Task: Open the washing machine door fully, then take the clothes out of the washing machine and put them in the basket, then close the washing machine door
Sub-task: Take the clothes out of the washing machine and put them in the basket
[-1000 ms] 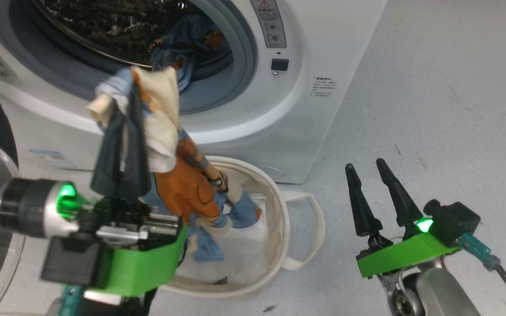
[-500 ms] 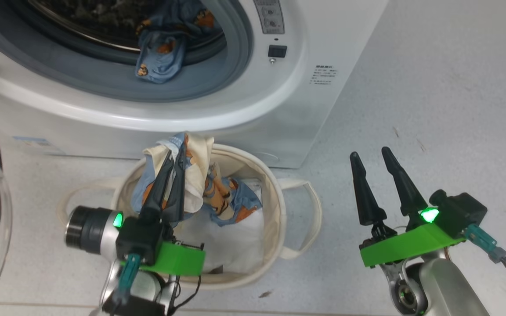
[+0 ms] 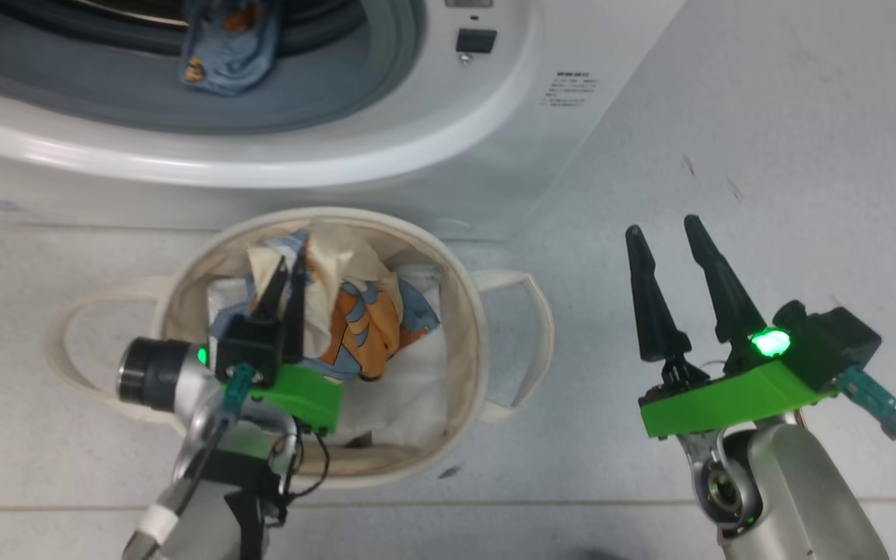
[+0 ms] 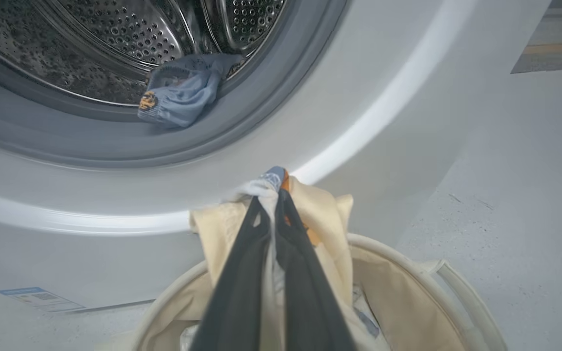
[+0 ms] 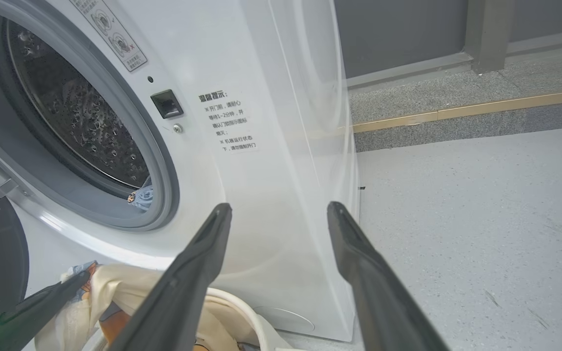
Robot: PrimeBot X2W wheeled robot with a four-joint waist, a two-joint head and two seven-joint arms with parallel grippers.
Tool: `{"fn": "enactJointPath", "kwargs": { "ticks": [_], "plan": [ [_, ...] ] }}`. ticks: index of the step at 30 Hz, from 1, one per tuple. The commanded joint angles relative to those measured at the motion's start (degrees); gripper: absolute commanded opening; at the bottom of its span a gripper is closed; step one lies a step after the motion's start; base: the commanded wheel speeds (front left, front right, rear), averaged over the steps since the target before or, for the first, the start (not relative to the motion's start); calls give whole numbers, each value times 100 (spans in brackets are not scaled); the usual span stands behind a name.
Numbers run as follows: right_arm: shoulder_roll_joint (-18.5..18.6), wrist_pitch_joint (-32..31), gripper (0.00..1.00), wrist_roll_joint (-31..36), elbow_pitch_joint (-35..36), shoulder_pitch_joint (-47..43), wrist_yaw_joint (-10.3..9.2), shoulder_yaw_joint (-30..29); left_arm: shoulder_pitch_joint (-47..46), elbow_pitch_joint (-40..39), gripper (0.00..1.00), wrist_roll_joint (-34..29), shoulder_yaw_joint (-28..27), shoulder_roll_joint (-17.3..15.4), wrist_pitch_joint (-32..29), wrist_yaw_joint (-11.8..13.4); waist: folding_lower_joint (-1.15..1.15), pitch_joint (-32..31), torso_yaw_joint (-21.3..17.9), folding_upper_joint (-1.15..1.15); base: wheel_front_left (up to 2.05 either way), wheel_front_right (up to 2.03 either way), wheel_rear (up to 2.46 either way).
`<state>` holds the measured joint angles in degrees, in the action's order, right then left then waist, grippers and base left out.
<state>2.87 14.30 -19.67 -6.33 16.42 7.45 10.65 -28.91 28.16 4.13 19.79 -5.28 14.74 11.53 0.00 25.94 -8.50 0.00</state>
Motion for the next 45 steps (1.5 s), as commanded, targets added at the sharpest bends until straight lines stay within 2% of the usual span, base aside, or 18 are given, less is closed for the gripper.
{"fn": "enactJointPath", "kwargs": {
  "ticks": [1,9,14,15,16,20,24,33,37,45],
  "plan": [
    [0,70,100,15,223,102,3,104,-223,142,0,-44,-237,-19,26,11,0,217,-130,0,0,0,0],
    [0,70,100,-31,243,244,3,74,-557,976,0,-98,-354,7,26,-16,0,483,-269,0,0,0,0],
    [0,70,100,-54,242,275,3,67,-648,1224,0,-111,-386,37,26,-48,0,519,-275,0,0,0,0],
    [0,70,100,-51,239,278,3,68,-650,1295,7,-102,-392,46,26,-60,0,510,-264,0,0,0,0],
    [0,70,100,-40,234,279,3,73,-658,1480,100,-57,-418,70,26,-90,0,477,-233,0,0,0,0],
    [0,70,100,-1,220,253,3,67,-660,1436,100,-51,-450,108,26,-58,0,348,-129,0,0,0,0],
    [0,70,100,29,193,189,3,74,-415,1017,100,28,-587,138,26,6,0,139,-7,0,0,0,0],
    [0,70,100,74,166,-26,3,64,468,-559,100,23,-794,184,26,65,0,-492,353,0,0,0,0],
    [0,70,100,185,146,-146,3,72,860,-1112,100,180,-885,212,26,57,0,-782,488,0,0,0,0],
    [0,70,100,223,86,-461,3,85,1589,-2089,100,71,-808,231,26,155,0,-1324,645,0,0,0,0]
  ]
}}
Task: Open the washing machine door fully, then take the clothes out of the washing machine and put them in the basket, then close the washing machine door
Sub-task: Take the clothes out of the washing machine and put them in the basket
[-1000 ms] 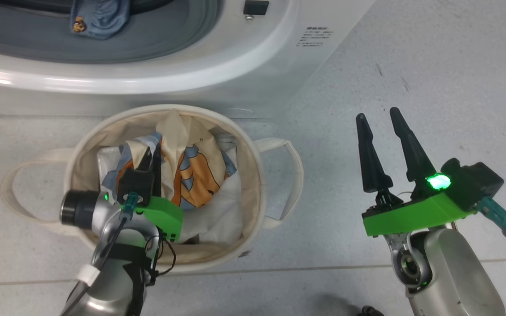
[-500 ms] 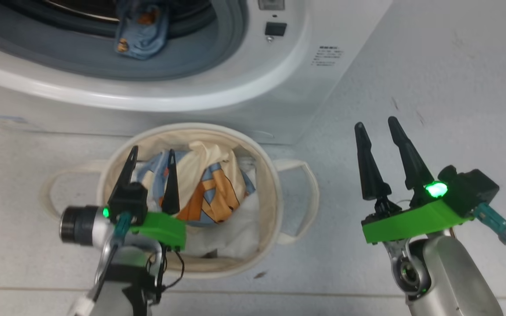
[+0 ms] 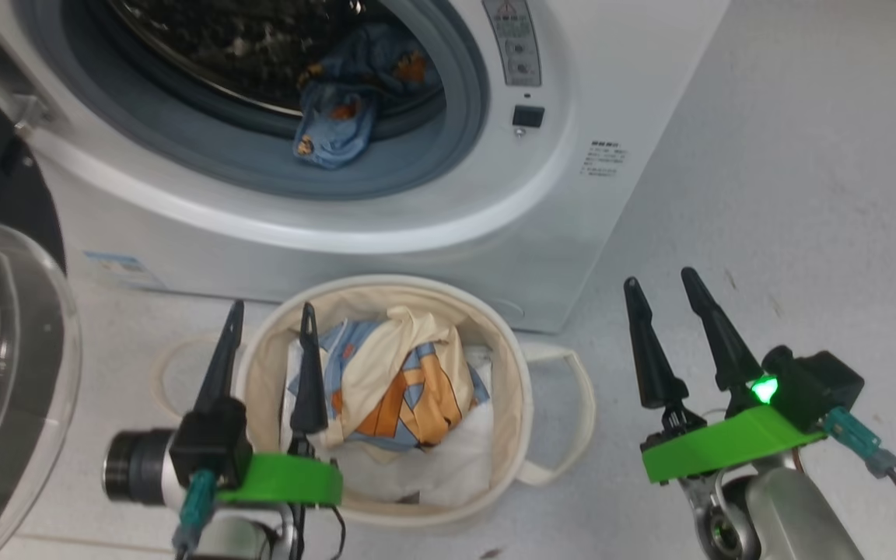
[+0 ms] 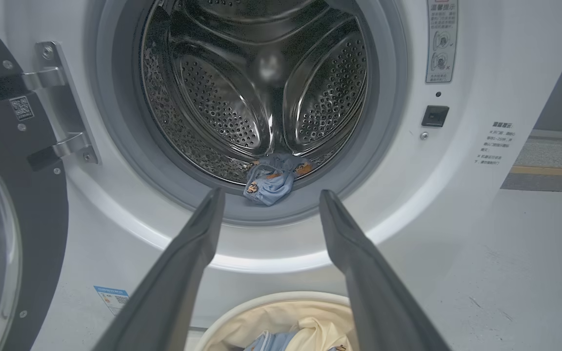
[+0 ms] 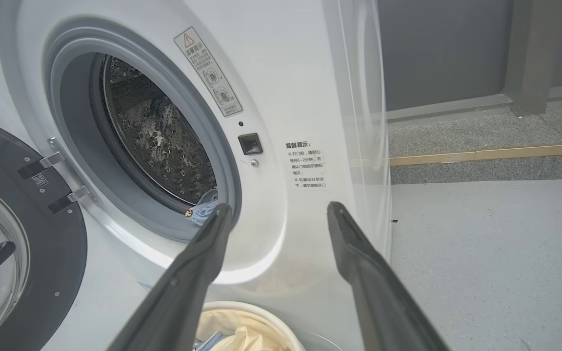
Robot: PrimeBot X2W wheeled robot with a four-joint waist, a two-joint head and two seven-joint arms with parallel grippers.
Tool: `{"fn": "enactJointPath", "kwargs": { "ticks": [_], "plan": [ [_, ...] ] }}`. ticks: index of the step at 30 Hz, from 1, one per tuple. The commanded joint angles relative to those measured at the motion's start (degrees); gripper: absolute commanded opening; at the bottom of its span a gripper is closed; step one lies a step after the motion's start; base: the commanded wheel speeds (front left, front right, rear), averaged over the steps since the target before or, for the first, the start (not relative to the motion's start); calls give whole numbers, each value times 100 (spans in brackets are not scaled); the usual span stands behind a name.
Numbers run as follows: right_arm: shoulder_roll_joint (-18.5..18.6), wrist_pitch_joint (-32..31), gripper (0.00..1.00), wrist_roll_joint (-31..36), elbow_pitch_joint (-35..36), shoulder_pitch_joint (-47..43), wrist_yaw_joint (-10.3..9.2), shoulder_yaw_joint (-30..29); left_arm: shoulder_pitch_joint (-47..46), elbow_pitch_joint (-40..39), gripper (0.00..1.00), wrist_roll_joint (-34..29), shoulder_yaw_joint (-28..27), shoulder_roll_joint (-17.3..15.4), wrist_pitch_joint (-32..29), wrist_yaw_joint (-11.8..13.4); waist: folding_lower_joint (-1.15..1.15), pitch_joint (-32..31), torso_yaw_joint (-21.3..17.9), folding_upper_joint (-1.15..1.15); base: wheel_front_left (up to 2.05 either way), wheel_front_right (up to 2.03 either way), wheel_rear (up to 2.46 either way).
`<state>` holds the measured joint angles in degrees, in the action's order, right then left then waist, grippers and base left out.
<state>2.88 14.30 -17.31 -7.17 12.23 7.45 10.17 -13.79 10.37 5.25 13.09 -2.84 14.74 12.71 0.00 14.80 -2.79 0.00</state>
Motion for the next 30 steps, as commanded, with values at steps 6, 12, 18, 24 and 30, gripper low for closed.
{"fn": "enactJointPath", "kwargs": {
  "ticks": [6,12,18,24,30],
  "plan": [
    [-1,70,100,-114,178,-226,3,173,498,-695,100,-85,-82,-10,26,0,0,-450,47,0,0,0,0],
    [-1,70,100,-134,128,-409,3,205,844,-928,100,103,-77,-7,26,-164,0,-665,23,0,0,0,0],
    [-1,70,100,-138,91,-510,3,175,989,-892,100,145,-56,-5,26,-261,0,-897,-28,0,0,0,0],
    [-1,70,100,-172,-25,-614,3,201,1131,-820,100,121,-80,-5,26,-338,0,-1104,-118,0,0,0,0],
    [-1,70,100,-167,-87,-663,3,189,1206,-667,100,141,-92,-4,26,-412,0,-1170,-156,0,0,0,0]
  ]
}}
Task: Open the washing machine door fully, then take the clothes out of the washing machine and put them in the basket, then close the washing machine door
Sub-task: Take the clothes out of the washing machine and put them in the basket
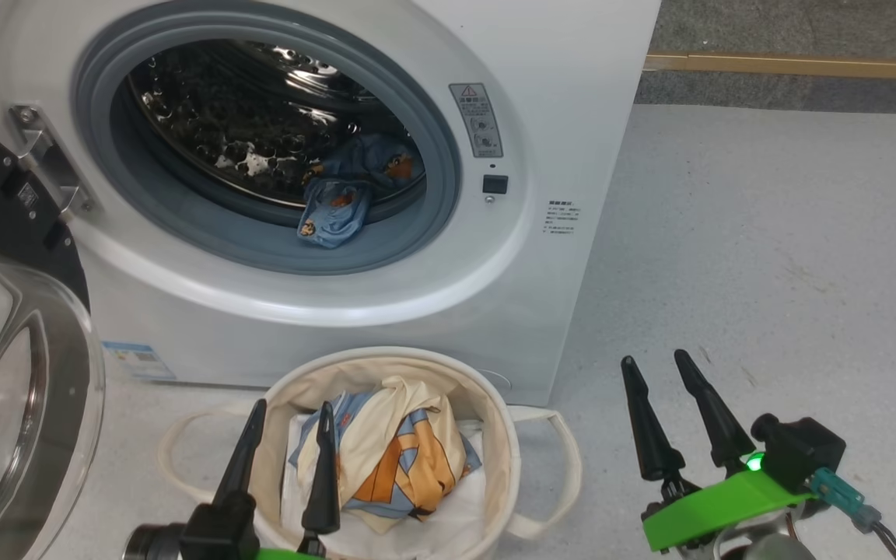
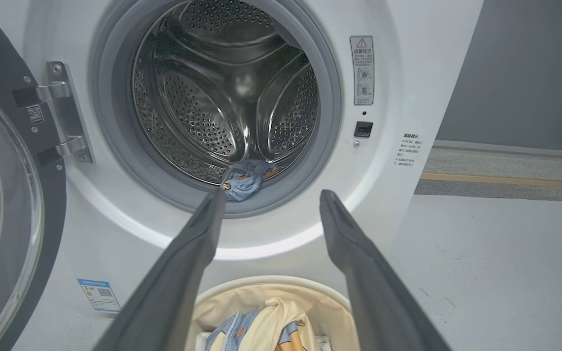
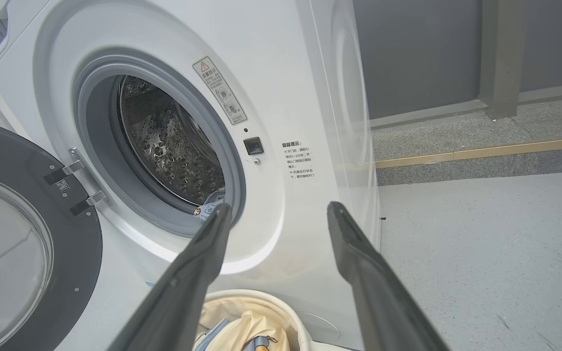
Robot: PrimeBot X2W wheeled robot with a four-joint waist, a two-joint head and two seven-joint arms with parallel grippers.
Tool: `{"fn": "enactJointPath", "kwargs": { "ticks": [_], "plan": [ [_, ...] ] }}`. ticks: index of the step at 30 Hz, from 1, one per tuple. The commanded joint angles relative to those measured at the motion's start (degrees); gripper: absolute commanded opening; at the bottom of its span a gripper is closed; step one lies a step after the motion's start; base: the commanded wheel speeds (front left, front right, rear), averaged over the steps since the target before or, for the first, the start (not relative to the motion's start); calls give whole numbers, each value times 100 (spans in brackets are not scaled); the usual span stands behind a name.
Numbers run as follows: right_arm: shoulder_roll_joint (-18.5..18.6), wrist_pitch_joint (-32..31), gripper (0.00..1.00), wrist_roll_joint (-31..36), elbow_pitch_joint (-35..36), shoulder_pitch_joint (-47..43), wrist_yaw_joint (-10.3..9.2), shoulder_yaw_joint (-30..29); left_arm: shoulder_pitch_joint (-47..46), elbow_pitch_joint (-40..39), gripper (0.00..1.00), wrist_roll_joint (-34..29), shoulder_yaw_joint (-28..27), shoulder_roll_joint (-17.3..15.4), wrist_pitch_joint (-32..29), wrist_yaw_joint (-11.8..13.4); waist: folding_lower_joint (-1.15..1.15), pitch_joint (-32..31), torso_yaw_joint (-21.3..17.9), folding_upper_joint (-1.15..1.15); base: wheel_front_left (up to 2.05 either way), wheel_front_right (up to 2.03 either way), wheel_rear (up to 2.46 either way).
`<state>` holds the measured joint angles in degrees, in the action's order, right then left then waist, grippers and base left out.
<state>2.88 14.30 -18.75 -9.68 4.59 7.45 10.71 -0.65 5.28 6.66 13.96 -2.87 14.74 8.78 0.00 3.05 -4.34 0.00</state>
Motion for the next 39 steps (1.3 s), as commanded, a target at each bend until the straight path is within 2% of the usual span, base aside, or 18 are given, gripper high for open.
{"fn": "enactJointPath", "kwargs": {
  "ticks": [1,22,39],
  "plan": [
    [-1,70,100,-22,167,101,3,135,-107,-140,100,9,-173,-1,26,-24,0,7,-4,0,0,0,0],
    [-1,70,100,-49,83,197,3,-169,-198,-58,100,62,-120,-1,26,27,0,110,-90,0,0,0,0],
    [-1,70,100,-113,133,276,3,-5,-301,-14,100,74,-97,-1,26,50,0,356,-216,0,0,0,0]
  ]
}}
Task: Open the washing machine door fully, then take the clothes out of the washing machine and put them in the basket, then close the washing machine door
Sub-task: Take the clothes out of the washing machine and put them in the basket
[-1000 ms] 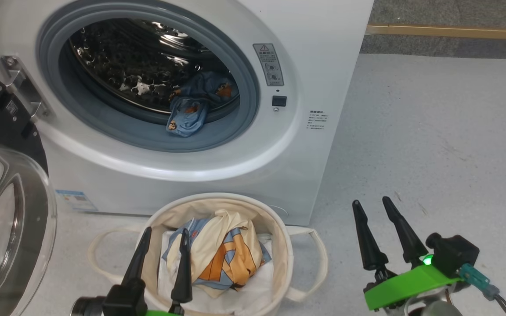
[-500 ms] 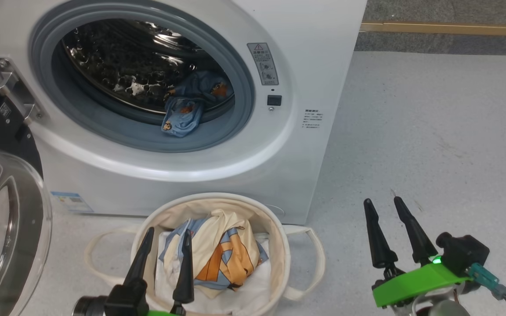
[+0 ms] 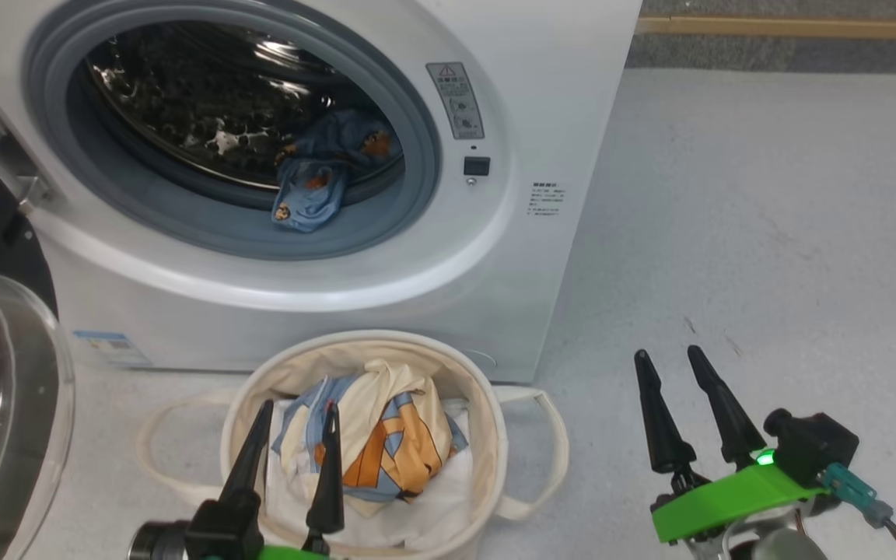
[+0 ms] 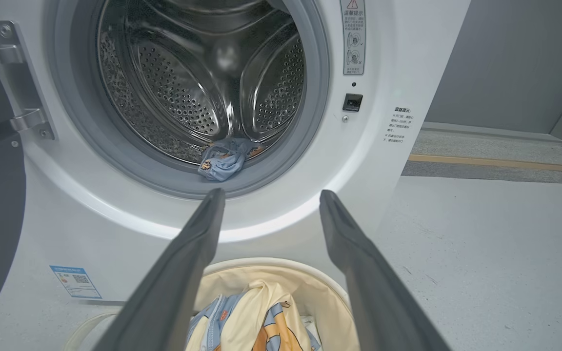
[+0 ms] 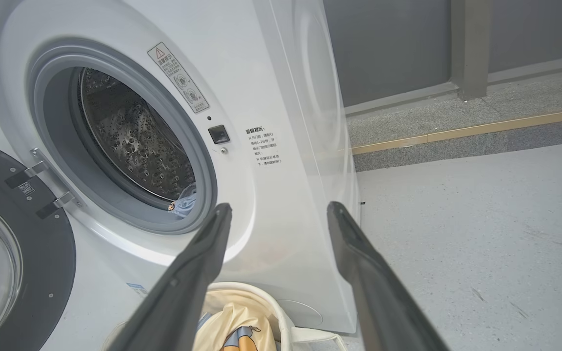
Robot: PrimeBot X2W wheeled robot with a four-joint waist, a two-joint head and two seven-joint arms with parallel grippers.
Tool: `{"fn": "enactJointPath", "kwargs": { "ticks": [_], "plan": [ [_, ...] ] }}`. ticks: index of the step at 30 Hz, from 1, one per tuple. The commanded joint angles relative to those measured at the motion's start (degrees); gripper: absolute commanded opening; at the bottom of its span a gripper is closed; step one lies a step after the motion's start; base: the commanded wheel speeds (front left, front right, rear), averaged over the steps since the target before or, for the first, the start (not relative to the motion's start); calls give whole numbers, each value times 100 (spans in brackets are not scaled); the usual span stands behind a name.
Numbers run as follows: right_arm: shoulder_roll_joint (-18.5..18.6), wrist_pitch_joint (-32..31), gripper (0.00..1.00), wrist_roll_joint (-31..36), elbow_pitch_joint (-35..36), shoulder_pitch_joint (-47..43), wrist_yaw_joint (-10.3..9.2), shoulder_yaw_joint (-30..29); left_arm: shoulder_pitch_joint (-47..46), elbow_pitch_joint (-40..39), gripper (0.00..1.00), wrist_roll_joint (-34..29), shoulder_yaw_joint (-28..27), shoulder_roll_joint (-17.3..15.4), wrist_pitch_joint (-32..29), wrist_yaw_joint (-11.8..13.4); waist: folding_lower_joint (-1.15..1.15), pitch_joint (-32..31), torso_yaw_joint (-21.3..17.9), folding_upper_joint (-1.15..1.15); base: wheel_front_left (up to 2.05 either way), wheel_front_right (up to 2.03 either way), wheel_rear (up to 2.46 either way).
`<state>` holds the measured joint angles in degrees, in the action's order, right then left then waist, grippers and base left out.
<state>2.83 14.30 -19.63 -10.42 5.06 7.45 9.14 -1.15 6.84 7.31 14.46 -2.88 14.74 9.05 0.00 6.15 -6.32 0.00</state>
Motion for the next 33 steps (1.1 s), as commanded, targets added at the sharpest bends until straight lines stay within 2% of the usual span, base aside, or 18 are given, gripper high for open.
{"fn": "enactJointPath", "kwargs": {
  "ticks": [1,9,14,21,22,28,33],
  "plan": [
    [5,70,100,-33,216,238,3,165,-279,-165,100,-4,-145,0,26,21,0,82,-29,0,0,0,0],
    [5,70,100,-136,337,389,3,231,-600,-69,100,-219,-228,-16,26,-37,0,474,-271,0,0,0,0],
    [5,70,100,-208,419,508,3,237,-1059,110,100,-352,-356,-209,26,-121,0,941,-420,0,0,0,0],
    [5,70,100,-213,574,834,3,242,-2543,672,100,-633,-380,-768,-166,-437,0,1911,-498,0,0,0,0],
    [5,70,100,-213,574,834,3,242,-2543,672,100,-633,-380,-768,-166,-437,0,1911,-498,0,0,0,0],
    [5,70,100,-312,706,1161,3,322,-3966,1185,100,-829,-345,-1127,-611,-702,0,2625,-576,0,0,0,0],
    [5,70,100,-336,740,1347,3,308,-4958,1745,100,-891,-295,-1270,-986,-899,0,2979,-642,0,0,0,0]
  ]
}}
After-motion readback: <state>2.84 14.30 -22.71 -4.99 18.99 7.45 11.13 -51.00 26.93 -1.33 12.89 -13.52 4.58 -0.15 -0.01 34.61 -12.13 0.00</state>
